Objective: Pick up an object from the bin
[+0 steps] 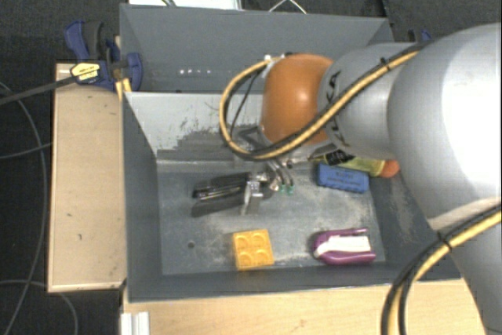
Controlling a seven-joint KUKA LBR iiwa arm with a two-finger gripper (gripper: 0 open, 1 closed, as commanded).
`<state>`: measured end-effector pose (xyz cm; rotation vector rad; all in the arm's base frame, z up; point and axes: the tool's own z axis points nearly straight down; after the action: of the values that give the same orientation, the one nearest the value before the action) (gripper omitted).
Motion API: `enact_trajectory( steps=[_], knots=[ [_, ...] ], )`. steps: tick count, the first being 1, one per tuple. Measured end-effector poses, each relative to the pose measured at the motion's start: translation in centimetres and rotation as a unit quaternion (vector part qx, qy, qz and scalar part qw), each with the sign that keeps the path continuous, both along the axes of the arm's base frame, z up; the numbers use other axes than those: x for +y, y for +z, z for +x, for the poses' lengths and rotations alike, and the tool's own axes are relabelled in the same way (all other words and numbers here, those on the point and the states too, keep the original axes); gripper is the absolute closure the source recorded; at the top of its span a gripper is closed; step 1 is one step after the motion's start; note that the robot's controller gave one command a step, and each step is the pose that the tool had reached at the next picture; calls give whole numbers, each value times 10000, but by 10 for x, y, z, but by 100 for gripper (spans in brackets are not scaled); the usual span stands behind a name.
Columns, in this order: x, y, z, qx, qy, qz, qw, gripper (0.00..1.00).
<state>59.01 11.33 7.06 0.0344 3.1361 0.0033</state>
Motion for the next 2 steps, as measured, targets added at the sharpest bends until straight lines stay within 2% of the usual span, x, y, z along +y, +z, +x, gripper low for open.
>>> enact_trajectory(
  steps=[1, 2],
  knots=[
    [25, 0, 2, -6, 145, 18, 9999, 100],
    [25, 0, 2, -6, 144, 18, 9999, 100]
  ],
)
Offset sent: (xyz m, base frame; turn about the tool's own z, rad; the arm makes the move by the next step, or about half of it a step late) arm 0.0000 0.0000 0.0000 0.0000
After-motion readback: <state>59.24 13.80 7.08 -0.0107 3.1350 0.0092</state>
